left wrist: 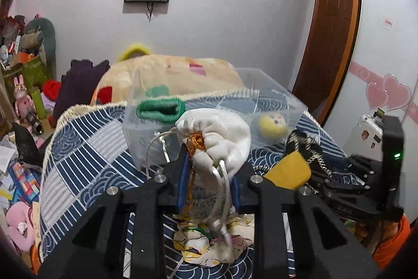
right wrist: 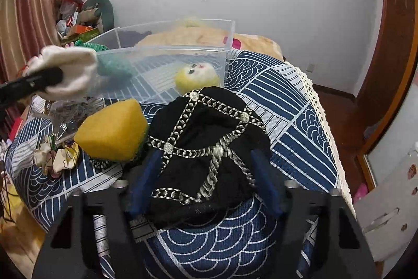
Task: Organize soft objects
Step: 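Grasp the black chain-trimmed bag with the right tool while the left tool lifts the pouch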
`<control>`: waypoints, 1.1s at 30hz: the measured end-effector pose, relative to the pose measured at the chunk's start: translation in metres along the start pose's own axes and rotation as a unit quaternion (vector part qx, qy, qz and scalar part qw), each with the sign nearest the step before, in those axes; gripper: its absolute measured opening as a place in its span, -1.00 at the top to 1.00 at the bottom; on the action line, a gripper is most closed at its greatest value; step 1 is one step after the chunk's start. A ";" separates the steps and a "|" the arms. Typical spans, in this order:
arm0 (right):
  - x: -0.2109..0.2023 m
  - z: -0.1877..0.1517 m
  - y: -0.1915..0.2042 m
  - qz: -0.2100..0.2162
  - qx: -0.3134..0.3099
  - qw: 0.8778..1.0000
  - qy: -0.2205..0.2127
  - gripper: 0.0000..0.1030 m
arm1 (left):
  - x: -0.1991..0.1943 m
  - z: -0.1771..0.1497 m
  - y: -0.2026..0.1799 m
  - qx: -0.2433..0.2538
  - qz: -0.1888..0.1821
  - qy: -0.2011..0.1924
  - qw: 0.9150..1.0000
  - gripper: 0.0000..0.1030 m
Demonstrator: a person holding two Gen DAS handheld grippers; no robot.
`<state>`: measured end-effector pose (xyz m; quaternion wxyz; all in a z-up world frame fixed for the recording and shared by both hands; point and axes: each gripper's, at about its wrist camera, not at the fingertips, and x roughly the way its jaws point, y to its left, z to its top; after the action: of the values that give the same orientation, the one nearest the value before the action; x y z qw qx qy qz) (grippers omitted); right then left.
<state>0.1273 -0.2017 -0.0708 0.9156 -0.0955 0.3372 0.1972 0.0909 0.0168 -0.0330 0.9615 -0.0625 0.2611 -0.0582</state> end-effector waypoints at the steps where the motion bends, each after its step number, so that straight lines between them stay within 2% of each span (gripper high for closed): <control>1: 0.001 0.001 0.000 -0.001 0.000 1.000 0.002 0.38 | -0.002 0.002 0.000 0.000 -0.001 -0.003 1.000 0.49; 4: 0.003 0.001 -0.001 -0.003 0.001 1.000 0.002 0.61 | -0.009 0.007 0.002 -0.002 -0.003 -0.013 1.000 0.49; 7: 0.000 0.002 0.000 -0.003 0.001 1.000 -0.001 0.72 | -0.015 0.012 0.002 -0.001 -0.001 -0.022 1.000 0.49; 11: -0.013 0.008 0.000 -0.001 -0.004 1.000 -0.020 0.75 | -0.023 0.019 0.006 0.000 0.001 -0.035 0.999 0.48; 17: -0.043 0.032 -0.003 -0.006 -0.006 0.998 -0.070 0.75 | -0.033 0.035 0.010 0.006 0.014 -0.062 0.998 0.49; 24: -0.056 0.063 0.003 0.000 -0.012 0.993 -0.113 0.75 | -0.040 0.053 0.013 0.010 0.027 -0.085 0.996 0.48; 33: -0.071 0.093 0.020 0.007 -0.027 0.985 -0.168 0.76 | -0.027 0.064 0.016 0.014 0.031 -0.082 0.996 0.48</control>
<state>0.1239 -0.1756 0.0451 0.9549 -0.0836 0.1736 0.2259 0.1016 0.0427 0.0328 0.9818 -0.0455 0.1825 -0.0262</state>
